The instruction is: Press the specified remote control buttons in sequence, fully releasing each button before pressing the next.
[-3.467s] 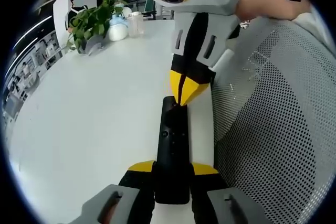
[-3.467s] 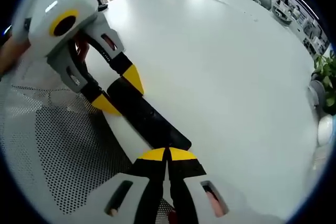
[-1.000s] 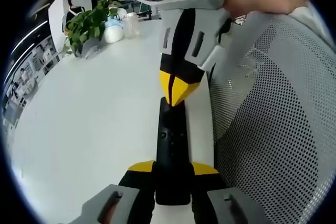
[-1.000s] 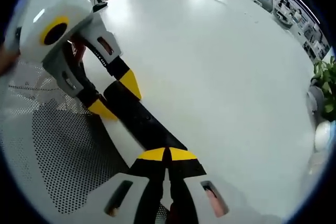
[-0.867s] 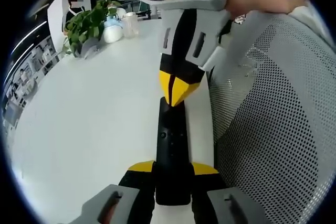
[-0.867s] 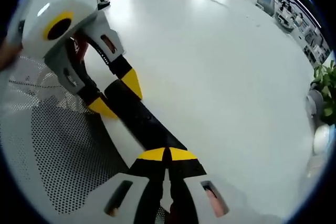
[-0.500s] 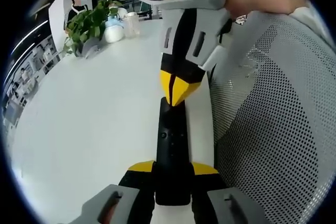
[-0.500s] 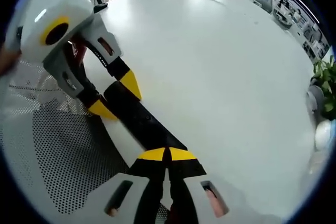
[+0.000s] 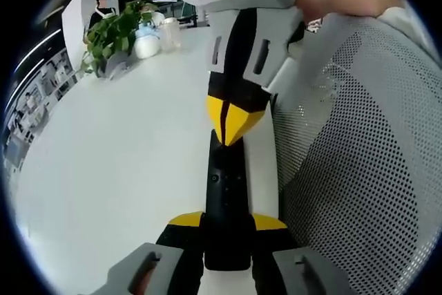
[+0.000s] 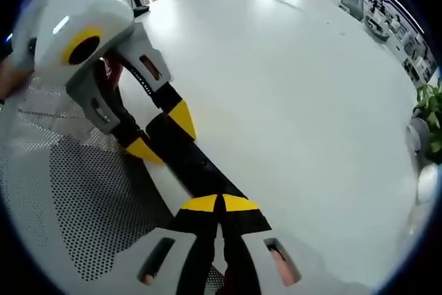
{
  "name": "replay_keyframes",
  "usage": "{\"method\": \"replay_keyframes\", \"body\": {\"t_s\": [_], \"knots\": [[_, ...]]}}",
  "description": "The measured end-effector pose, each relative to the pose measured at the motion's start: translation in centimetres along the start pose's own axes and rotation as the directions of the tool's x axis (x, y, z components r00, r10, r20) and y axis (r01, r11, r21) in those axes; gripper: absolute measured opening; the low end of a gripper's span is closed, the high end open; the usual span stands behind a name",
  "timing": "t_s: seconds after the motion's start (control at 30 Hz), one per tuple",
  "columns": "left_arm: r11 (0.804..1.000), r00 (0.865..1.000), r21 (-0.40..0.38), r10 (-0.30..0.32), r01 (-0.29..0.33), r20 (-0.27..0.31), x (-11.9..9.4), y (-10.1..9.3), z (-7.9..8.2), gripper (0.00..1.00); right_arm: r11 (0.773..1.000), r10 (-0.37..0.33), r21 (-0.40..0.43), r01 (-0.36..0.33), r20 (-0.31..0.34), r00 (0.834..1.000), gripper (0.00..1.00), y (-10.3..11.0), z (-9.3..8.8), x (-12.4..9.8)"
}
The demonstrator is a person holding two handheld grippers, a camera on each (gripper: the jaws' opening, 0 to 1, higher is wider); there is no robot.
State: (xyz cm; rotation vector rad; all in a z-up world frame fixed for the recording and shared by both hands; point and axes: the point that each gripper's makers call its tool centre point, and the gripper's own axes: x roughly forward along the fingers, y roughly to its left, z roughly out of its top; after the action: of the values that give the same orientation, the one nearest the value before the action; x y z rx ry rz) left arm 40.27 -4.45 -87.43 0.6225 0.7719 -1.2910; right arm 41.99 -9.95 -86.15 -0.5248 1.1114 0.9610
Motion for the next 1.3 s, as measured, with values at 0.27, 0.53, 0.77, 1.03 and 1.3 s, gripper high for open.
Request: {"method": "replay_keyframes", "body": {"t_s": [0.27, 0.53, 0.77, 1.03, 1.3], "knots": [[1.000, 1.000, 0.008, -0.008, 0.008, 0.001, 0.06, -0.19, 0.09, 0.24, 1.000, 0.019, 0.004, -0.019, -0.007, 1.000, 0.00, 0.30, -0.12, 0.09], [1.000, 1.000, 0.010, -0.011, 0.011, 0.001, 0.06, -0.25, 0.15, 0.25, 0.999, 0.028, -0.016, -0.028, -0.036, 0.999, 0.00, 0.56, -0.53, 0.35], [1.000, 1.000, 0.007, -0.010, 0.010, 0.001, 0.08, -0.23, 0.15, 0.25, 1.000, 0.021, -0.009, -0.021, -0.041, 0.999, 0.00, 0.56, -0.55, 0.41], [1.000, 1.000, -0.009, -0.008, 0.008, 0.007, 0.08, -0.19, 0.18, 0.25, 0.999, 0.029, 0.039, -0.028, -0.034, 0.999, 0.00, 0.46, -0.55, 0.46], [1.000, 1.000, -0.010, -0.007, 0.007, 0.009, 0.09, -0.20, 0.18, 0.25, 1.000, 0.016, -0.005, -0.016, -0.041, 0.999, 0.00, 0.61, -0.59, 0.43]]}}
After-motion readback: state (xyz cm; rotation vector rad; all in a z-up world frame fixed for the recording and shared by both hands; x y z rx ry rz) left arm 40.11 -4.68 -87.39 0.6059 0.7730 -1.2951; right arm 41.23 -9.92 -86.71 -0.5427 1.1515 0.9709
